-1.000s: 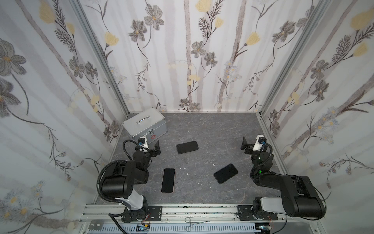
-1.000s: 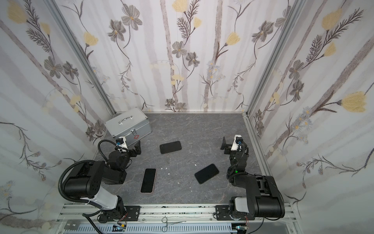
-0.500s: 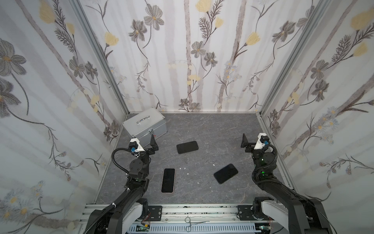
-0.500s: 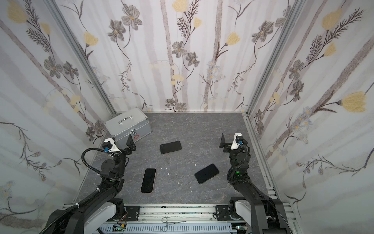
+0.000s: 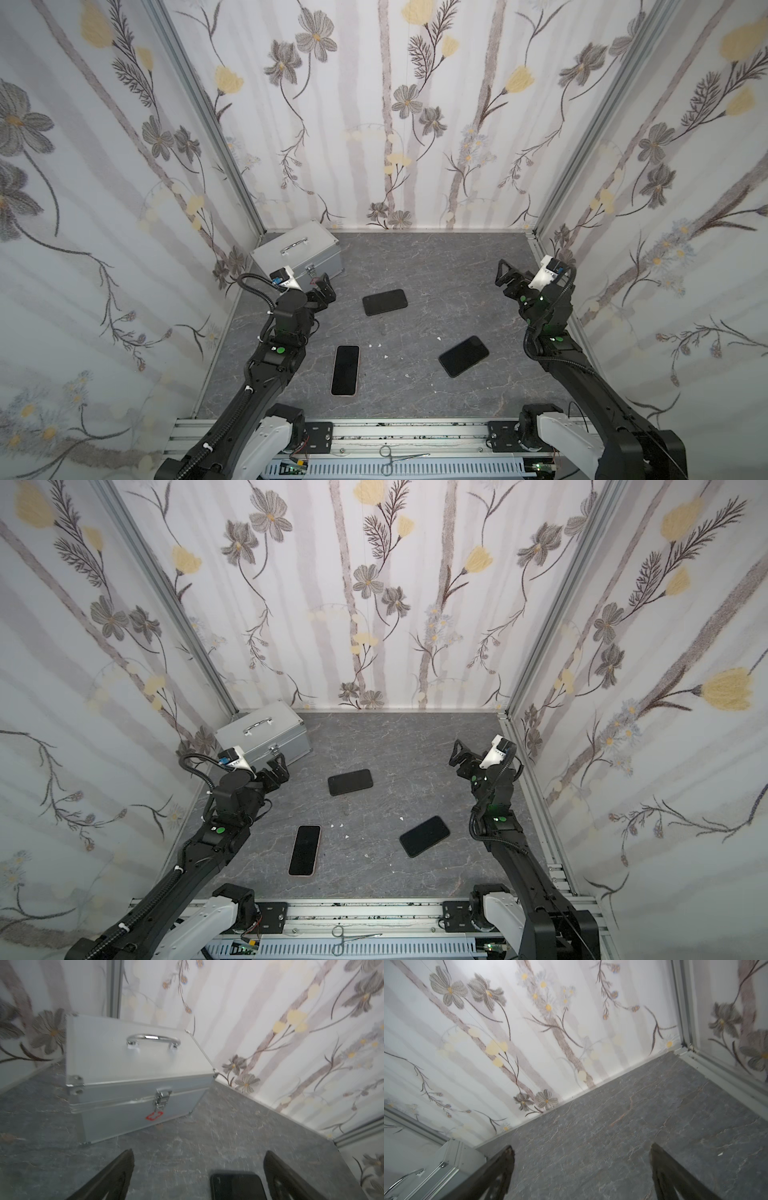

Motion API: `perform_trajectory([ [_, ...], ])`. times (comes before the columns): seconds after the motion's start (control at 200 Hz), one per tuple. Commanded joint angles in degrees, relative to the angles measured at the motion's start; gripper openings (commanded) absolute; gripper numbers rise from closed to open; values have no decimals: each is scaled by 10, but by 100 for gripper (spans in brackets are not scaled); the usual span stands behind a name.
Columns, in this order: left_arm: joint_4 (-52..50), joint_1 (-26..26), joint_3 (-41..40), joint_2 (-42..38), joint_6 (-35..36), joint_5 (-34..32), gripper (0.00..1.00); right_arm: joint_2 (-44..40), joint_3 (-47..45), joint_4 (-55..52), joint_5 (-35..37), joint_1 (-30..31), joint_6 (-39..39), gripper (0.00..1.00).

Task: Take the phone out of the phone case
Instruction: Pick up the phone from the bottom-center of the table.

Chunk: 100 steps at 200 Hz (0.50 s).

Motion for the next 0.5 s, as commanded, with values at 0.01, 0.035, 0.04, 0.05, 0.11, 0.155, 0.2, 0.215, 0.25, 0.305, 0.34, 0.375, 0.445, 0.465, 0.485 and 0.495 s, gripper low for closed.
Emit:
perform_trajectory([
  [0.01, -98, -58, 21, 20, -39, -47, 100, 33, 23, -76, -59, 35, 40, 100],
  [0.035, -110, -68, 24, 25, -48, -53, 100, 38, 28, -79, -63, 48, 41, 100],
  [0.04, -113, -70, 25, 26, -51, -55, 100, 40, 29, -80, -63, 51, 40, 100],
  [0.05, -118, -75, 26, 28, -55, -57, 100, 41, 30, -81, -63, 54, 41, 100],
  [0.11, -144, -99, 33, 37, -78, -64, 100, 51, 40, -89, -60, 96, 40, 100],
  [0.155, -166, -117, 38, 42, -93, -68, 100, 57, 51, -95, -53, 130, 33, 100],
  [0.2, -190, -134, 41, 47, -109, -71, 100, 65, 61, -106, -46, 164, 26, 100],
  [0.215, -199, -139, 42, 49, -115, -71, 100, 69, 66, -109, -45, 174, 24, 100],
  [0.25, -221, -151, 45, 53, -132, -71, 100, 77, 74, -117, -44, 199, 23, 100],
  [0.305, -246, -173, 44, 59, -153, -70, 100, 86, 82, -117, -40, 236, 19, 100],
  [0.34, -262, -188, 44, 62, -165, -72, 100, 90, 86, -114, -35, 258, 18, 100],
  [0.375, -281, -204, 44, 67, -183, -74, 100, 93, 88, -112, -31, 280, 19, 100],
  [0.445, -314, -232, 40, 74, -215, -68, 100, 96, 99, -116, -18, 322, 15, 100],
  [0.465, -320, -239, 37, 75, -222, -64, 100, 95, 103, -120, -12, 332, 16, 100],
  [0.485, -325, -247, 34, 76, -230, -59, 100, 93, 106, -123, -7, 340, 16, 100],
  [0.495, -327, -250, 33, 76, -234, -57, 100, 92, 107, -124, -6, 344, 16, 100],
])
